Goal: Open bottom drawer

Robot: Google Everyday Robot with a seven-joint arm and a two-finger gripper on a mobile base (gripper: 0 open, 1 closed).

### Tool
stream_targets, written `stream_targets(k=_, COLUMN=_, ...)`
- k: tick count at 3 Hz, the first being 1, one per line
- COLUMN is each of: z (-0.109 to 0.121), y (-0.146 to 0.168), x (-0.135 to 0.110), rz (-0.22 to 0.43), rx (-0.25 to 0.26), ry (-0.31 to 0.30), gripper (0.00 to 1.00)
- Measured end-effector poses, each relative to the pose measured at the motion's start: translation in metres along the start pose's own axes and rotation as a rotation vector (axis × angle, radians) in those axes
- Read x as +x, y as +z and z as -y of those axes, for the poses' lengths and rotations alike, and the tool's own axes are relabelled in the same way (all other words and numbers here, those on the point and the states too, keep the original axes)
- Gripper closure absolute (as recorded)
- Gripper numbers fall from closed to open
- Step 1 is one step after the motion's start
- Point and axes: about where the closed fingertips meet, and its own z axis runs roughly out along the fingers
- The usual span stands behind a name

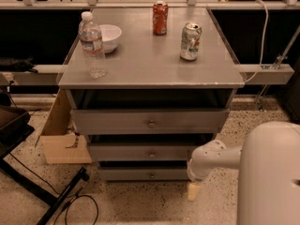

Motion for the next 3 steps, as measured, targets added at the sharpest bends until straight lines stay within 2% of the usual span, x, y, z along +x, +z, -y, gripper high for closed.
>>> stream_targets(k=1, z=-0.006, y=0.053, x=0.005, rz=0.029, rx=-0.014, ry=-0.027, gripper=0.00)
stream_targets(k=2, z=-0.015, y=0.104, x=0.013, rz=0.053, rx=0.004, ry=-0.079, gripper=0.00)
stream_targets(k=3, z=-0.001, y=0.136, x=0.008, rz=0.088, rx=0.072, ry=-0.132, gripper=0.00)
